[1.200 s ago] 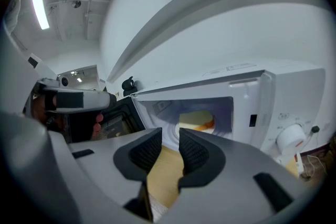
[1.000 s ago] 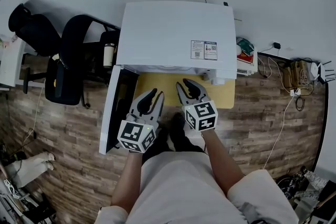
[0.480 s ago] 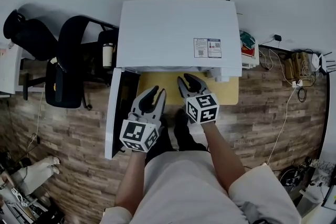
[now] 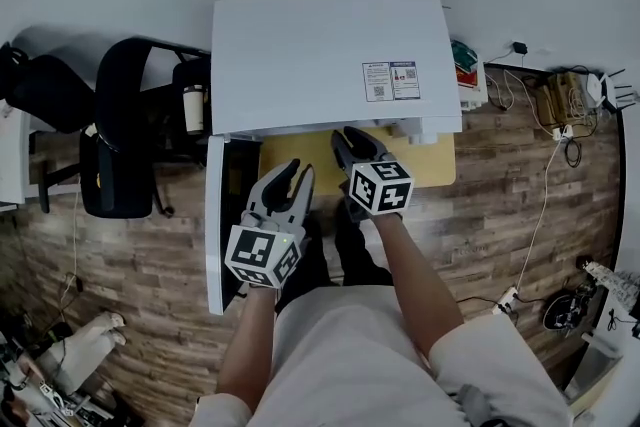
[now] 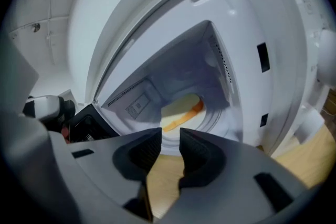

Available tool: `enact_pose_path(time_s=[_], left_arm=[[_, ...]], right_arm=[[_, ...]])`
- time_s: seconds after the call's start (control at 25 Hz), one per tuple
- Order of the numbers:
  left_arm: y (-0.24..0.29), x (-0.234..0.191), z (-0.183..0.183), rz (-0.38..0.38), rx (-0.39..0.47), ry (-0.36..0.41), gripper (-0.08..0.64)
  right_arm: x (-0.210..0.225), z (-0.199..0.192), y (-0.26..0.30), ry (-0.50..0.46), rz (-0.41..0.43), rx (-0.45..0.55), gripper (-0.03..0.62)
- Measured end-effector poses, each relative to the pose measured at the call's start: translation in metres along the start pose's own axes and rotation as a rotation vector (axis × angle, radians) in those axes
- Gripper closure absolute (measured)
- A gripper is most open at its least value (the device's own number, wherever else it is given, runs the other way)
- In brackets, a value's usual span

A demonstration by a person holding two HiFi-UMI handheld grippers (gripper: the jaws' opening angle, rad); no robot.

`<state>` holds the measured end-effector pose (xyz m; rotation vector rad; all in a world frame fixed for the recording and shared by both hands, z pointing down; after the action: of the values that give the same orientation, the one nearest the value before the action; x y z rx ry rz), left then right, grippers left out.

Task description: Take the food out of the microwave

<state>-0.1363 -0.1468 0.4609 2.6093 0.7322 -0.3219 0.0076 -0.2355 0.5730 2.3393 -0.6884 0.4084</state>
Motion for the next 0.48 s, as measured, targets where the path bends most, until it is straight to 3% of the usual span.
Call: enact_pose_path(time_s=[0.48], left_arm=[[0.005,-0.014,0.000,-0.053,-0.032,0.007,0.482]], right_arm=[[0.008,-0.006,0.028,0.199,-0.053,0.013,0.497]])
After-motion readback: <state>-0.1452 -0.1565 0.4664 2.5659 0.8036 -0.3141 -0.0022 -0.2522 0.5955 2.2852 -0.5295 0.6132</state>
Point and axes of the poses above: the fingertips, and each gripper's own axes: y forward along the fingers, x to its right, z out of its top, the point moved 8 cm from there along -y, backward along the fingers, and after that the axes turned 5 degrees about -z, right-handed, at the moved point
